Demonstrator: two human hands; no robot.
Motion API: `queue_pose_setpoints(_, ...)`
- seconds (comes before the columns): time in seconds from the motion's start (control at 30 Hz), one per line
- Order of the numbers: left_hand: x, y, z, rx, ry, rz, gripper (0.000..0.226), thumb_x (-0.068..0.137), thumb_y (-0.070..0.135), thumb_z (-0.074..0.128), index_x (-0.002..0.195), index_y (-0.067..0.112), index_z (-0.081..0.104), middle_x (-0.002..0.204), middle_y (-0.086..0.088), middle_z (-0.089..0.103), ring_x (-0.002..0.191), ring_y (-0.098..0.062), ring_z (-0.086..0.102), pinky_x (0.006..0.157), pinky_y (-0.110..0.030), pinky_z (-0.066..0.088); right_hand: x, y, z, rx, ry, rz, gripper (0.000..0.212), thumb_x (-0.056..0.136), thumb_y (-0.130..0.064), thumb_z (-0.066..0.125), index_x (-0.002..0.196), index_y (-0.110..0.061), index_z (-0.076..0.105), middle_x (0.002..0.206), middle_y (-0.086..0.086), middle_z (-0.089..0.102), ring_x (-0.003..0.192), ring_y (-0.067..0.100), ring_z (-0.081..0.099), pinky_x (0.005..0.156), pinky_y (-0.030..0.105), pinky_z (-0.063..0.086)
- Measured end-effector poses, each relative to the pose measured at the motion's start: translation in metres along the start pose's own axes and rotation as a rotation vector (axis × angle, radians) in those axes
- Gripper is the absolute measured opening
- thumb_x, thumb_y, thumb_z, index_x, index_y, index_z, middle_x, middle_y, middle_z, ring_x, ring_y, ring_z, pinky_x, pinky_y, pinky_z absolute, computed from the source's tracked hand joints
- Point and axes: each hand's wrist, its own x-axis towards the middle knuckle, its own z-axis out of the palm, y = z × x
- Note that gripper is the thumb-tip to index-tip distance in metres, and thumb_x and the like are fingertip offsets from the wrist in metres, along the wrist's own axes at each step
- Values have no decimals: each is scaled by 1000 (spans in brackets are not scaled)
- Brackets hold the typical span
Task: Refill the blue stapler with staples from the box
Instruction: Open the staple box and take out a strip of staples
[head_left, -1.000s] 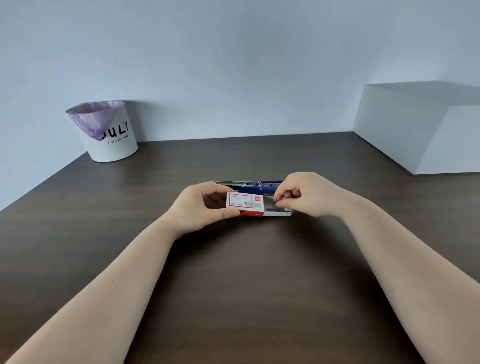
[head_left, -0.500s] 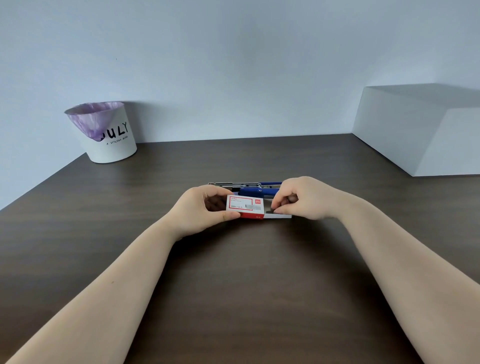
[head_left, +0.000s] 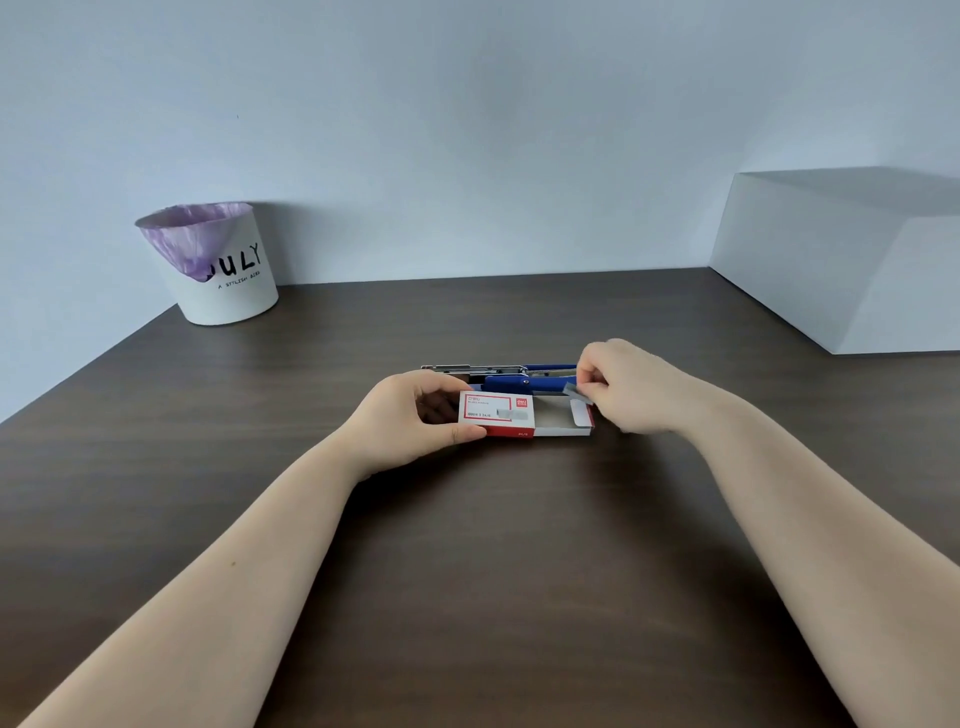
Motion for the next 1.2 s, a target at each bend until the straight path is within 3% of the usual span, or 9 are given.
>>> queue_pose_setpoints(0.13, 1, -1, 0, 24, 0, 0, 37, 66, 30, 81, 100, 31, 67, 90, 11, 72, 82, -11, 68, 83, -29, 56, -1, -3, -1, 295, 39, 156, 14, 94, -9, 35, 95, -9, 50, 89, 10, 59, 72, 27, 70, 71, 42, 61)
queue_pose_setpoints(0.27, 1, -1, 0, 43, 0, 10, 37, 65, 30, 81, 100, 32, 67, 91, 12, 70, 81, -9, 68, 81, -24, 55, -4, -12, 1, 539, 60, 176, 15, 95, -9, 35, 99, -5, 49, 86, 20, 66, 75, 27, 71, 65, 31, 61)
queue_pose_setpoints(0.33, 1, 0, 0, 72, 6, 29, 38, 65, 32, 81, 101, 33, 68, 92, 11, 68, 80, -9, 66, 78, -19, 53, -5, -14, 3, 599, 65, 158, 12, 96, -9, 37, 100, -5, 48, 88, 22, 67, 78, 29, 72, 68, 33, 61)
queue_pose_setpoints(0.43, 2, 0, 0, 165, 14, 69, 38, 64, 36, 81, 100, 35, 68, 92, 7, 64, 78, -10, 61, 70, -10, 48, -4, -17, 7, 644, 36, 120, 10, 98, -10, 38, 99, -6, 47, 89, 23, 68, 81, 30, 72, 76, 39, 61)
queue_pose_setpoints(0.53, 3, -2, 1, 243, 11, 78, 40, 63, 39, 81, 100, 30, 69, 89, 4, 63, 73, -8, 58, 67, -9, 45, -5, -21, 11, 663, -15, 77, 10, 98, -10, 40, 101, -4, 47, 90, 21, 69, 81, 29, 72, 74, 35, 61)
queue_pose_setpoints(0.67, 4, -3, 2, 268, -5, 78, 42, 63, 41, 80, 101, 28, 70, 86, 2, 63, 65, -3, 52, 67, -15, 45, -5, -21, 13, 602, 6, 62, 9, 97, -10, 41, 99, -4, 49, 86, 17, 70, 75, 27, 72, 59, 26, 61)
queue_pose_setpoints(0.8, 5, -2, 2, 273, -3, 80, 39, 63, 42, 80, 99, 30, 70, 84, 4, 63, 66, -1, 52, 64, -9, 43, -1, -17, 14, 621, 113, 111, 9, 93, -6, 49, 87, -10, 54, 82, 15, 69, 63, 21, 68, 48, 26, 56)
queue_pose_setpoints(0.97, 4, -1, 3, 287, 4, 83, 41, 63, 41, 80, 101, 28, 70, 75, 12, 57, 63, 5, 52, 61, -4, 40, 1, -13, 12, 859, 151, 186, 8, 88, -2, 61, 89, -9, 63, 90, 13, 68, 76, 22, 71, 63, 37, 62)
queue_pose_setpoints(1.2, 3, 0, 3, 287, 6, 91, 42, 64, 40, 80, 102, 27, 69, 73, 15, 55, 63, 5, 51, 62, -5, 41, 6, -8, 15, 1031, 203, 222, 15, 83, 8, 62, 79, -6, 68, 88, 15, 69, 71, 19, 71, 67, 24, 61)
